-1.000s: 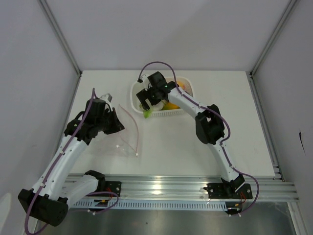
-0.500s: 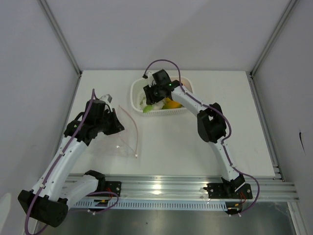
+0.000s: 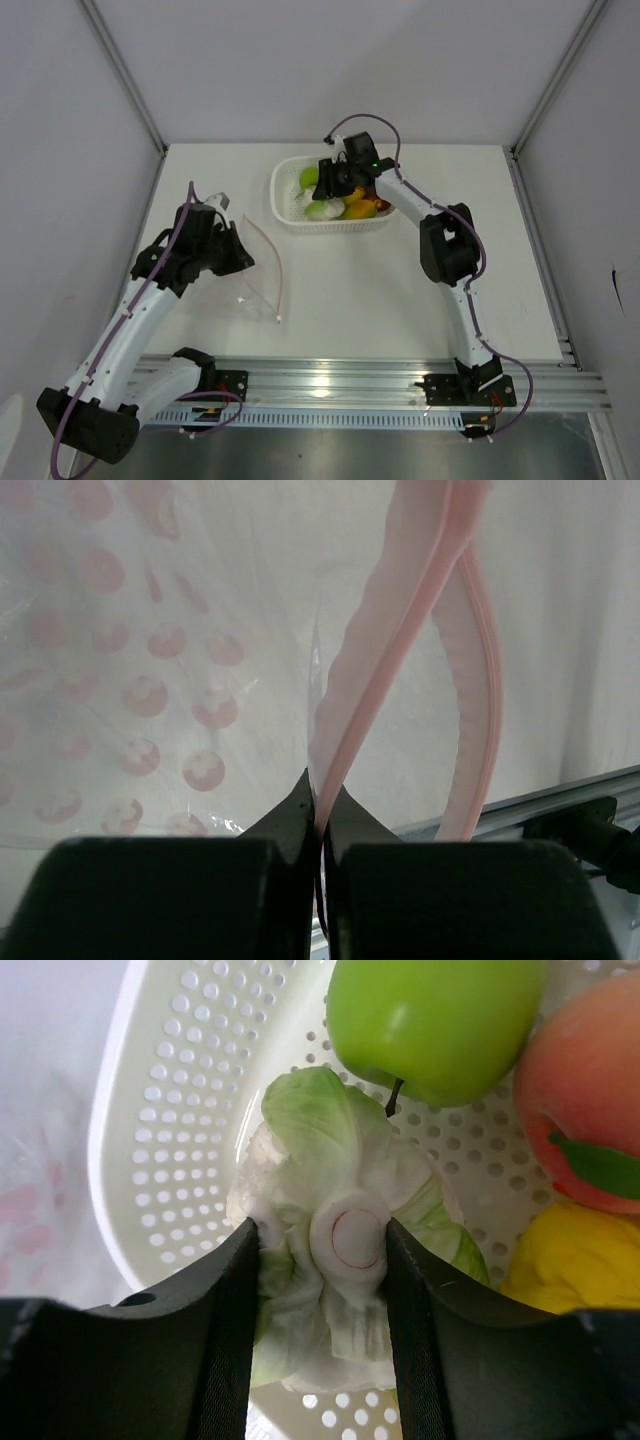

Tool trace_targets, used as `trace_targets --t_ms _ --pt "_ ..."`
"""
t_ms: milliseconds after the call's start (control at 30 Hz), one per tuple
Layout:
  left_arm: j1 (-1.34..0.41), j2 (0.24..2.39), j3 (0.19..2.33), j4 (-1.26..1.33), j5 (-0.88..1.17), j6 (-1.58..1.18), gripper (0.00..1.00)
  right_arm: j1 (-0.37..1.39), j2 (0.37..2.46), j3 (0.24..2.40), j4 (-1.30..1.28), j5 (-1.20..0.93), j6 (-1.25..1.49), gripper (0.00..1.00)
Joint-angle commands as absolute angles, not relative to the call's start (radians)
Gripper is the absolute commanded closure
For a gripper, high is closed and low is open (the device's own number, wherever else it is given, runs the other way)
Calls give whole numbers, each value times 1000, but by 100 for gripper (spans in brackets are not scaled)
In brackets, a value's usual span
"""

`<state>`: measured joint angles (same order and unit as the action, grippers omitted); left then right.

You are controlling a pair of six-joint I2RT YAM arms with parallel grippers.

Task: Place the food in the zip-top bag and seal the zipper
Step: Pick up the fake vegetable from the bin.

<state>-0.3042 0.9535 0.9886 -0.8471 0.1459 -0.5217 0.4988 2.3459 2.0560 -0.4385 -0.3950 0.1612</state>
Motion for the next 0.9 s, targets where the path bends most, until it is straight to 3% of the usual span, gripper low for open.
trace_targets --t_ms 0,400,867 --pt "-291 963 1022 -834 172 -509 100 465 2211 2013 -287 -517 281 100" --pt "-279 1060 1094 -808 245 -528 99 391 2102 1876 76 -776 658 100" --pt "-270 1144 1143 -750 273 -529 99 454 1533 1288 403 -739 1197 100"
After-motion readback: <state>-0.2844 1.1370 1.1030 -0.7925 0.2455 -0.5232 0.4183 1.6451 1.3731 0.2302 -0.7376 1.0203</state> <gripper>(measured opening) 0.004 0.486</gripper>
